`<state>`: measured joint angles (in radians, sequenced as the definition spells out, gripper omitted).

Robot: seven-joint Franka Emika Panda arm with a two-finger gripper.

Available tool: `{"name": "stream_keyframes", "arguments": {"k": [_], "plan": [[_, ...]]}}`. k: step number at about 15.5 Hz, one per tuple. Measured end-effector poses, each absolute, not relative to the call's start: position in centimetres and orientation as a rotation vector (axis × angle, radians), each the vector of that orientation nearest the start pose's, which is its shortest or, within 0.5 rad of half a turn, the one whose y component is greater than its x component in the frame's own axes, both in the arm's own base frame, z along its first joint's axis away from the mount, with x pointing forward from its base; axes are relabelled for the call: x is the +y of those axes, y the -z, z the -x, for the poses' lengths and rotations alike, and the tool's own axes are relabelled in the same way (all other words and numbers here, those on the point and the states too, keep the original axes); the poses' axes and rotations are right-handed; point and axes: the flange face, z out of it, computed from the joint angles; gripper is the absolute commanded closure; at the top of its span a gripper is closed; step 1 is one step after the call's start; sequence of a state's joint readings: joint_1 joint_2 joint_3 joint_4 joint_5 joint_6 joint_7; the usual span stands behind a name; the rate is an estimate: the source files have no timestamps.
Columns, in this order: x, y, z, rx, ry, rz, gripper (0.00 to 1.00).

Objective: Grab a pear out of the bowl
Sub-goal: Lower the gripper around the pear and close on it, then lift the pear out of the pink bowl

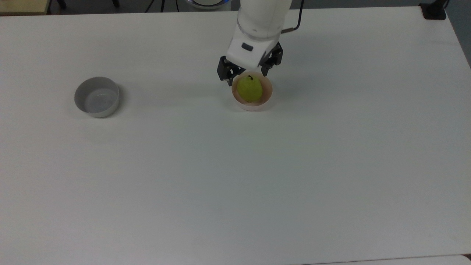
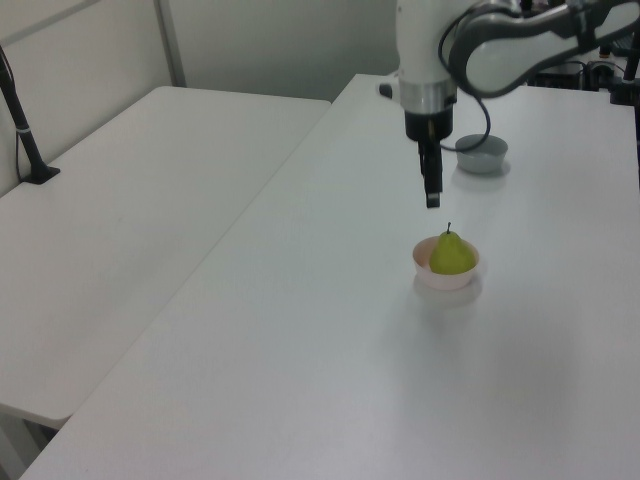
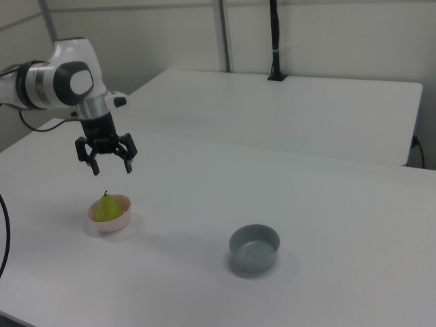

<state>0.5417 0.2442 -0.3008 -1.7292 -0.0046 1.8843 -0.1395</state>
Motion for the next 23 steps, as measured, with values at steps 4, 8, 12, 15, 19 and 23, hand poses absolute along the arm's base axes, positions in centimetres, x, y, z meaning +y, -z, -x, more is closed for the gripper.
{"name": "stream_keyframes", "arguments": {"k": [4, 8, 12, 15, 19, 23], "plan": [[18.7, -38.8, -58.5, -0.715, -0.201, 3.151, 0.00], [19.4, -35.2, -58.0, -0.744, -0.271, 3.158, 0.00], [19.0, -32.5, -57.6, -0.779, -0.338, 3.173, 0.00], [18.9, -31.8, -57.4, -0.806, -0.321, 3.171, 0.21], [18.8, -31.8, -57.4, -0.854, -0.322, 3.163, 0.50], [18.8, -31.9, -57.4, -0.864, -0.320, 3.160, 0.54]]}}
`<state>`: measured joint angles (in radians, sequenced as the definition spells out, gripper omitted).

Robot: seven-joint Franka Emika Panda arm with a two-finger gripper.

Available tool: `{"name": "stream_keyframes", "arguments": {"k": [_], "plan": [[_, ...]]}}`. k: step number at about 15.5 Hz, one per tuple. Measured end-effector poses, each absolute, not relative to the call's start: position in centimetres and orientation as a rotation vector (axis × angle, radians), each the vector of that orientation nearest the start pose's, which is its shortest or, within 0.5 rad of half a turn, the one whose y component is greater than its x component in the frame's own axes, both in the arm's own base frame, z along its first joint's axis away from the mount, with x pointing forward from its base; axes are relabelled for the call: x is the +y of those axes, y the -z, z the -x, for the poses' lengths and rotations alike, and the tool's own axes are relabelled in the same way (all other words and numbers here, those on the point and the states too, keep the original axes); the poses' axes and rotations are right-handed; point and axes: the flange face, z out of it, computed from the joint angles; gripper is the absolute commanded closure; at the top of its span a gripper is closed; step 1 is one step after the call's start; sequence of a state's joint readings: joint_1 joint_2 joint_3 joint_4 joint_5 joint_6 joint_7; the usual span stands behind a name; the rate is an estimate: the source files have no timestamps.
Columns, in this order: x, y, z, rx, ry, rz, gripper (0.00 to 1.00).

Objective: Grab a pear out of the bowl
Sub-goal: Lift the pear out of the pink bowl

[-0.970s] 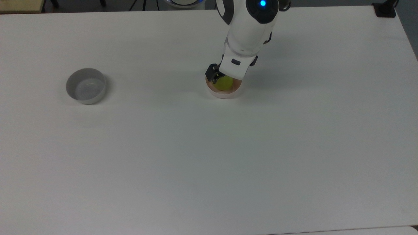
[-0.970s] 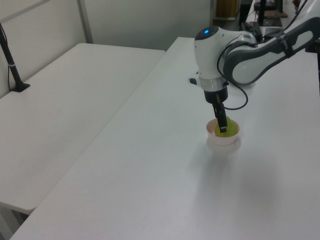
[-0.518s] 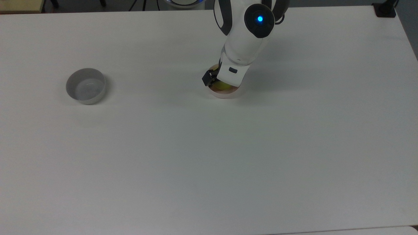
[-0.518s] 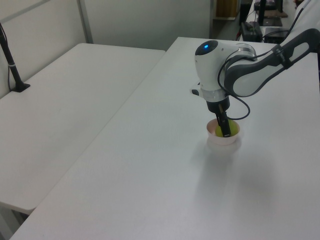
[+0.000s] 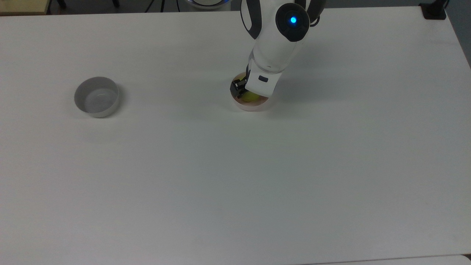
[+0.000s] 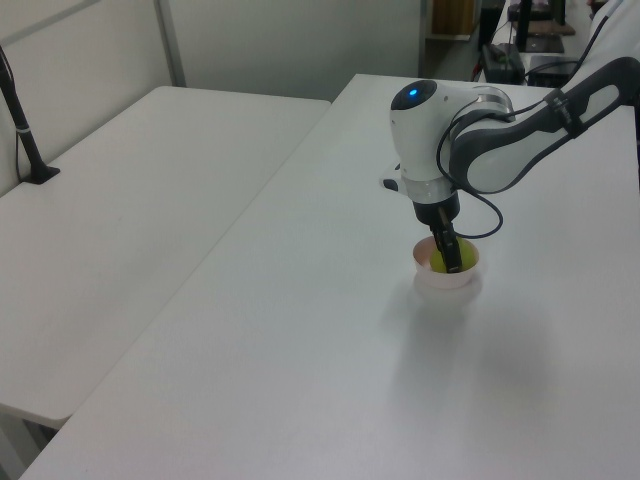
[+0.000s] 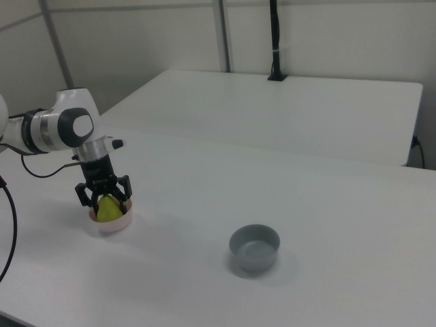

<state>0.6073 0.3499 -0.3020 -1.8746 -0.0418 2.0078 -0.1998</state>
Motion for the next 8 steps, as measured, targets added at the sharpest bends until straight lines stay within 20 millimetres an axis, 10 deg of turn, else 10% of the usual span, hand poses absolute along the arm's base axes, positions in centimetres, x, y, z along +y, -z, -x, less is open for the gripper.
{"name": "stream_keyframes", "arguments": {"k": [4, 8], "plan": [[18.4, -33.7, -57.6, -0.855, -0.278, 3.158, 0.54], [17.5, -41.5, -57.6, -0.840, -0.202, 3.137, 0.54]]}}
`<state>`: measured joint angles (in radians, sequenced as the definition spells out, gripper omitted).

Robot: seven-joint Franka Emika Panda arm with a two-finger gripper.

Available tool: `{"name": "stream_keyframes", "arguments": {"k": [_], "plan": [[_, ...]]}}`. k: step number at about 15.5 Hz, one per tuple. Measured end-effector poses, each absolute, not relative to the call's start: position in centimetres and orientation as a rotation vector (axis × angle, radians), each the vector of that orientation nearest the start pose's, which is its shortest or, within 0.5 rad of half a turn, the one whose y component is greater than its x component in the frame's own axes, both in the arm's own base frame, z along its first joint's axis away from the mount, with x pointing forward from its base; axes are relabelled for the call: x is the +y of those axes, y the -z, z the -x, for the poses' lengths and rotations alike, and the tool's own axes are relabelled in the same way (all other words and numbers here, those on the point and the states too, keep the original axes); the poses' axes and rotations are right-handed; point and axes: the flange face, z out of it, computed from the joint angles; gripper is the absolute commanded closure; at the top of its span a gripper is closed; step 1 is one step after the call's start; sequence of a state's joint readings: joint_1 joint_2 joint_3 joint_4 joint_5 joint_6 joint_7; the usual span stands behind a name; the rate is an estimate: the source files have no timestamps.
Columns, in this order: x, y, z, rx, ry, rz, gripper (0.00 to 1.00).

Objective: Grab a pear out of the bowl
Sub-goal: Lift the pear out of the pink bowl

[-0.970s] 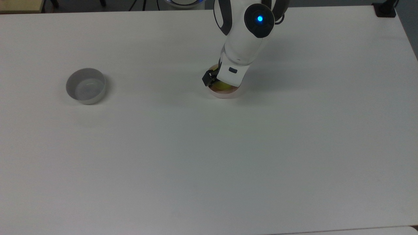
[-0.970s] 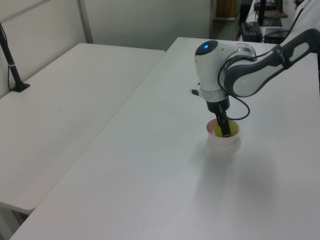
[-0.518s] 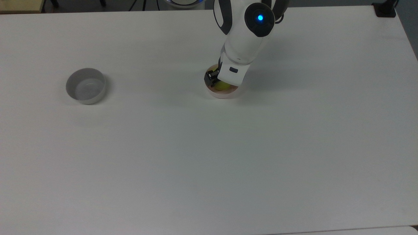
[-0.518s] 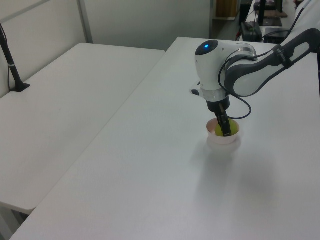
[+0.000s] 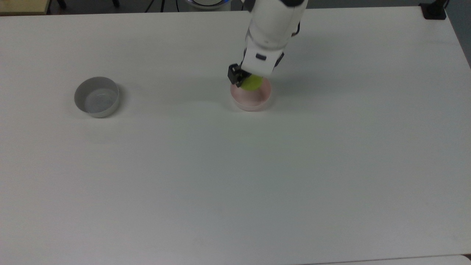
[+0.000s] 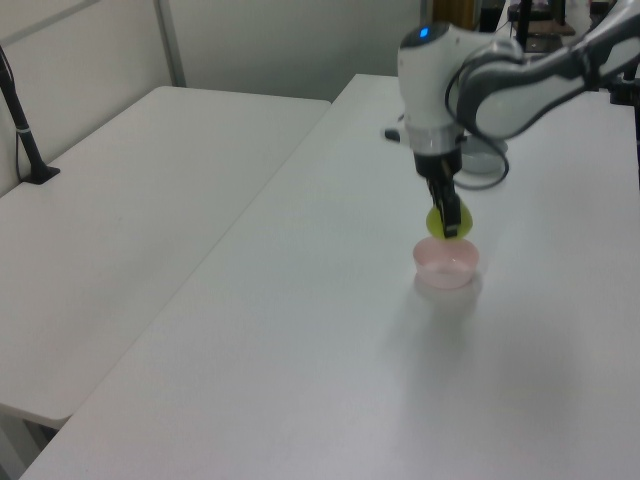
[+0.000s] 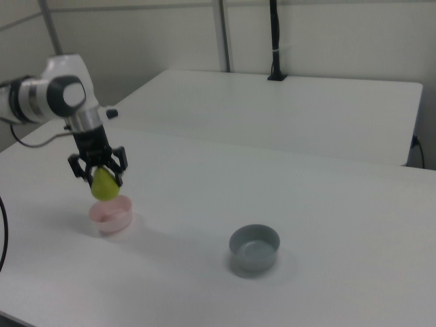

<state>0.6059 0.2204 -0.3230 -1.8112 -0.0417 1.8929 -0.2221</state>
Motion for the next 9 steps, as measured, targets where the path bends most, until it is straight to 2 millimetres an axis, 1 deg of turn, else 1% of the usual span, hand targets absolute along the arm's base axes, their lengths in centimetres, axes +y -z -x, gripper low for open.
{"name": "stream_keyframes", "arguments": {"k": [2, 3, 4, 6, 7, 9], "plan": [[16.7, -45.8, -57.1, -0.821, -0.181, 3.127, 0.54], [16.3, -47.4, -56.9, -0.810, -0.173, 3.123, 0.54], [15.7, -48.4, -56.7, -0.797, -0.167, 3.121, 0.54], [14.0, -49.4, -56.6, -0.752, -0.172, 3.124, 0.54], [12.5, -49.7, -56.7, -0.717, -0.182, 3.128, 0.54], [8.8, -50.5, -57.1, -0.644, -0.171, 3.135, 0.54]]}}
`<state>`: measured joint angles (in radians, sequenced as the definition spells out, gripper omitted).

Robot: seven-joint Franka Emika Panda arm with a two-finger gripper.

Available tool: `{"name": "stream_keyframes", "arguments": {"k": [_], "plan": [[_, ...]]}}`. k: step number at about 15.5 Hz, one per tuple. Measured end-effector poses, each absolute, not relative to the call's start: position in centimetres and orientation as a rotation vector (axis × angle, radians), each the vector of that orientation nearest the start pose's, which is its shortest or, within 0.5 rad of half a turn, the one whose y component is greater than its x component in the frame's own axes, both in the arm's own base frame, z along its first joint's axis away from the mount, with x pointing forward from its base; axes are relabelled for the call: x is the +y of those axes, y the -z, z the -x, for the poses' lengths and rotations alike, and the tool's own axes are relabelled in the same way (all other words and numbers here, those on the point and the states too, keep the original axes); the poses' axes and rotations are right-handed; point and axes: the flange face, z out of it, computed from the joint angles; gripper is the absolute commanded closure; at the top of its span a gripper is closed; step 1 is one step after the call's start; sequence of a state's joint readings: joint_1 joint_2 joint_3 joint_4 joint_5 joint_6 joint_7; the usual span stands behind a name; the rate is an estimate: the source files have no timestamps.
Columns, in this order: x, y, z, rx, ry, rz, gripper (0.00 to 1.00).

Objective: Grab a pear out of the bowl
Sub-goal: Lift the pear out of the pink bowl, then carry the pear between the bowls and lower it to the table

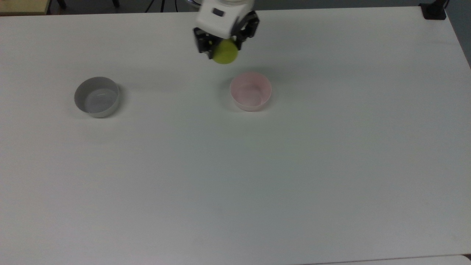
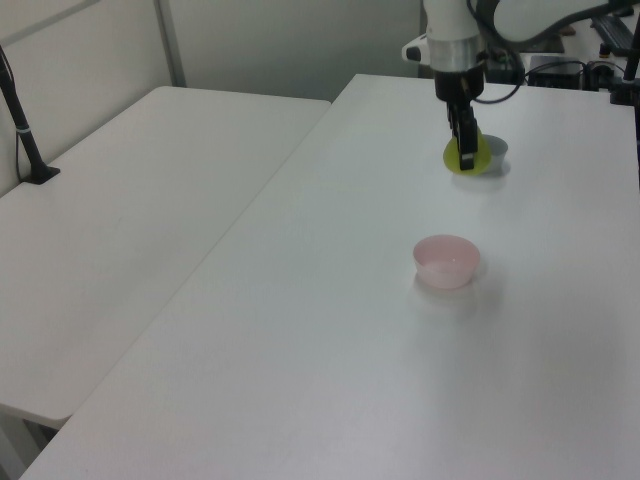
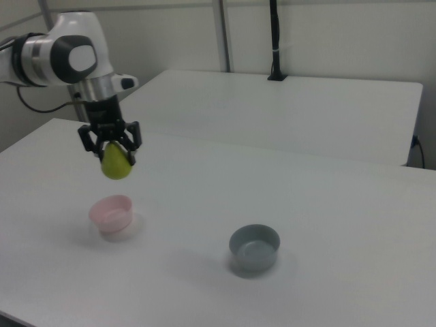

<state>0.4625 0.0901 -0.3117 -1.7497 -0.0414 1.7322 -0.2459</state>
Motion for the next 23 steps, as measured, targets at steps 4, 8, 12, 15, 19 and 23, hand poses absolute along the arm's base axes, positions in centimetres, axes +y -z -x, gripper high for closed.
{"name": "stream_keyframes", "arguments": {"k": [4, 8, 12, 15, 19, 23], "plan": [[0.4, -52.0, -57.4, -0.447, -0.134, 3.155, 0.54], [-6.4, -51.9, -57.0, -0.305, -0.141, 3.165, 0.53], [-7.5, -50.5, -57.4, -0.299, -0.165, 3.165, 0.53], [-6.0, -47.3, -59.0, -0.343, -0.185, 3.172, 0.53], [-3.6, -40.6, -61.4, -0.413, -0.246, 3.184, 0.52], [-2.8, -35.8, -62.2, -0.444, -0.278, 3.193, 0.48]]}}
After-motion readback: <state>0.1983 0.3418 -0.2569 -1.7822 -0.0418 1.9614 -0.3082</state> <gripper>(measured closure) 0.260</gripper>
